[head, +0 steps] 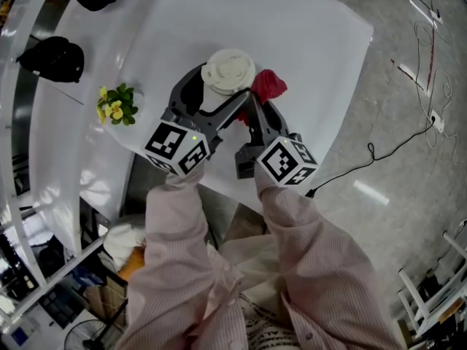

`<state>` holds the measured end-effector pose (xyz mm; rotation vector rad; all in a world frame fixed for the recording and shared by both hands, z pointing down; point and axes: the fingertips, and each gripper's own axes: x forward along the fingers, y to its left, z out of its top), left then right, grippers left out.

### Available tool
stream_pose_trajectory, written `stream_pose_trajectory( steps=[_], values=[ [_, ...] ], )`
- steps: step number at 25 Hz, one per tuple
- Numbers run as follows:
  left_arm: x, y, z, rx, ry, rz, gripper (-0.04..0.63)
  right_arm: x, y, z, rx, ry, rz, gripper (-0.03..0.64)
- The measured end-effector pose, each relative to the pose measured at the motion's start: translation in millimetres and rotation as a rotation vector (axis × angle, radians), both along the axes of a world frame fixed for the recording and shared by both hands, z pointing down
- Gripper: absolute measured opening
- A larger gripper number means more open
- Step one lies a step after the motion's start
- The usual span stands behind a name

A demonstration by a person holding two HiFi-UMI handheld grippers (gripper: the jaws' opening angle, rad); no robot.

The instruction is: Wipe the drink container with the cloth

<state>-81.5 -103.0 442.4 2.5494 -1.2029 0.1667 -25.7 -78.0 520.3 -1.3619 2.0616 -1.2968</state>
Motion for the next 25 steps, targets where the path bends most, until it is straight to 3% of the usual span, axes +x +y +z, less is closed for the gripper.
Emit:
stream_pose_trajectory(
  steps=[15,25],
  values=[
    [-0.1,0.7,-0.5,0.009,0.015,-0.003,0.393,1.2,-5.7,25.8,-0.059,0.049,0.018,0.046],
    [0.1,0.9,0.1,0.010,0.022,-0.007,0.393,29.6,-15.4,-13.5,0.040,0.178,-0.065,0.046]
  ],
)
